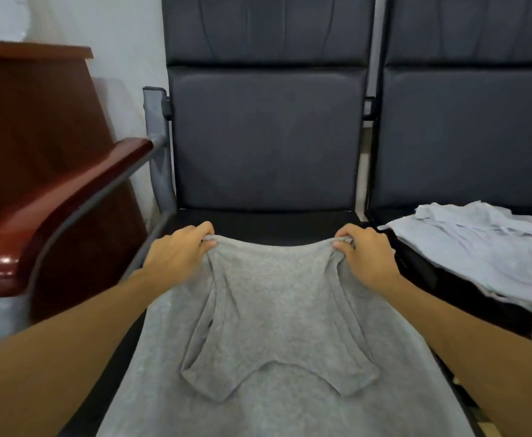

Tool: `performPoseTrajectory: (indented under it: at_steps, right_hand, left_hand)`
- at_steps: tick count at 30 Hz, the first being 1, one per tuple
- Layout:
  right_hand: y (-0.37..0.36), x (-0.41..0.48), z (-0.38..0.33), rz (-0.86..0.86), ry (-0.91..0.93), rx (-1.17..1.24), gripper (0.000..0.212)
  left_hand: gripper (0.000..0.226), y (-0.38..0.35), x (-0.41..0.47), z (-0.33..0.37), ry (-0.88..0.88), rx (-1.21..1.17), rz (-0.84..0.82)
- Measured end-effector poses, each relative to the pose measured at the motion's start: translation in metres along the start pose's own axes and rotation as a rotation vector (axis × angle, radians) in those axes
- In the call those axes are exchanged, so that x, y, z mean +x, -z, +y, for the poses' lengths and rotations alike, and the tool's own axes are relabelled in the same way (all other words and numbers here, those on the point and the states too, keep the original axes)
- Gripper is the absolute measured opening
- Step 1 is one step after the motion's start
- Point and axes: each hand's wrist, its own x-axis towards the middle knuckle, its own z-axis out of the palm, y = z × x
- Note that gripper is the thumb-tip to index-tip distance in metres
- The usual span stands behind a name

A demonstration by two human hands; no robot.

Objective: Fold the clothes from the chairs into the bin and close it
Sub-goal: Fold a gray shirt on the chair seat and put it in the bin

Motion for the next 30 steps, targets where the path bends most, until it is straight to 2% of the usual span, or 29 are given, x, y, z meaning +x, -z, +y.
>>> performPoseTrajectory:
  at_steps: [5, 9, 12, 15, 20, 26, 30]
  right_hand:
    - [-0.04, 0.063, 0.016, 0.027, 0.093, -0.14, 0.017]
    - [-0.064, 0.114, 0.027, 0.045, 0.077, -0.211, 0.026]
    - [-0.075, 0.115, 0.036, -0.004, 0.051, -0.242, 0.037]
    - [-0.069, 0.088, 0.04, -0.052, 0.119, -0.267, 0.041]
    - [-0.027, 0.033, 0.02, -0.197, 0.227, -0.309, 0.042]
    - [0.023, -0.043, -0.011, -0.463, 0.305, -0.331, 0.035]
    - [0.046, -0.1, -0.023, -0.561, 0.364, -0.268, 0.029]
  left_hand:
    - [0.024, -0.032, 0.057, -0.016, -0.039, 0.14, 0.108]
    - [0.026, -0.052, 0.106, -0.021, 0.033, 0.072, 0.236]
    - [0.038, -0.063, 0.11, -0.019, 0.105, 0.036, 0.264]
    - [0.037, -0.063, 0.088, -0.018, 0.078, -0.006, 0.281]
    - [0.034, -0.039, 0.025, 0.003, 0.063, -0.085, 0.078]
    - [0.031, -0.006, -0.067, 0.047, -0.166, -0.098, -0.29]
    - [0.03, 0.015, -0.124, 0.071, -0.272, -0.091, -0.481]
